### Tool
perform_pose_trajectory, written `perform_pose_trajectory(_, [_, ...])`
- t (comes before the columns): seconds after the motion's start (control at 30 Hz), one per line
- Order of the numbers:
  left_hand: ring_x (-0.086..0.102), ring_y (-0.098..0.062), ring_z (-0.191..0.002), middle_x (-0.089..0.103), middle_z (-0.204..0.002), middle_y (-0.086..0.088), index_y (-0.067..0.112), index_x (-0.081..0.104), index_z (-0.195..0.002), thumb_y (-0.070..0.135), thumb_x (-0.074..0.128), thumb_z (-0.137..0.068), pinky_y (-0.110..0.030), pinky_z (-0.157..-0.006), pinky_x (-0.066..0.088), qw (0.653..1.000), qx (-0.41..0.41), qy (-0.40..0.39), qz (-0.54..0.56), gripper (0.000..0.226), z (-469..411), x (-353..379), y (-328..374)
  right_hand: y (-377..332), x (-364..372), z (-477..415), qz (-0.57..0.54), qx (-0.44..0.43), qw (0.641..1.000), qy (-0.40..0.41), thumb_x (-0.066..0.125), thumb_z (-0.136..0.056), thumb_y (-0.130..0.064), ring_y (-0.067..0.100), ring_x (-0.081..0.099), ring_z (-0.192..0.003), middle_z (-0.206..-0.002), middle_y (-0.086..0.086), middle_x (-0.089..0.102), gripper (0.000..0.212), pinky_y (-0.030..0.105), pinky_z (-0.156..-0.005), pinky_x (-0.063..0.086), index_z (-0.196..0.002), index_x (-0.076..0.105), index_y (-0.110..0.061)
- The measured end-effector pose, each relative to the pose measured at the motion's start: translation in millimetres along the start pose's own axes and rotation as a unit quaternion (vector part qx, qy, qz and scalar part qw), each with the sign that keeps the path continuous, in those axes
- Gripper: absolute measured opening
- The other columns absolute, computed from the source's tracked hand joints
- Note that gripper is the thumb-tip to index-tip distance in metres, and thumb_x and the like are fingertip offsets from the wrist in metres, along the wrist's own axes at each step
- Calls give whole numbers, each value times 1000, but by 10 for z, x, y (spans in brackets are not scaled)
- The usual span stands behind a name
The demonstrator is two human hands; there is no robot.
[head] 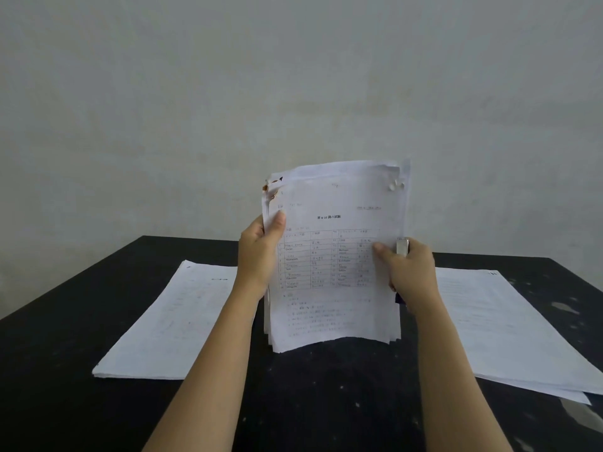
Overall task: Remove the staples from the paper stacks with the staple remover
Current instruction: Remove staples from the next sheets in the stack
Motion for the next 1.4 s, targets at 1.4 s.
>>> perform_pose_trajectory(1.4, [67, -23, -91, 71, -96, -2, 18, 69, -101, 13, 55, -93, -41, -83, 55, 944, -299, 132, 41, 17, 359, -107, -1512, 208, 1582, -51, 260, -126, 888, -357, 62, -80, -2, 17, 55, -49, -81, 6, 58, 12, 23, -42, 44, -90, 63, -7])
Point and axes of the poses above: each hand's wrist, its own z-axis away from the middle knuckle, its own x-axis out of the palm, y = z × x, the point moved 4 cm from there along -z, towards the middle knuckle
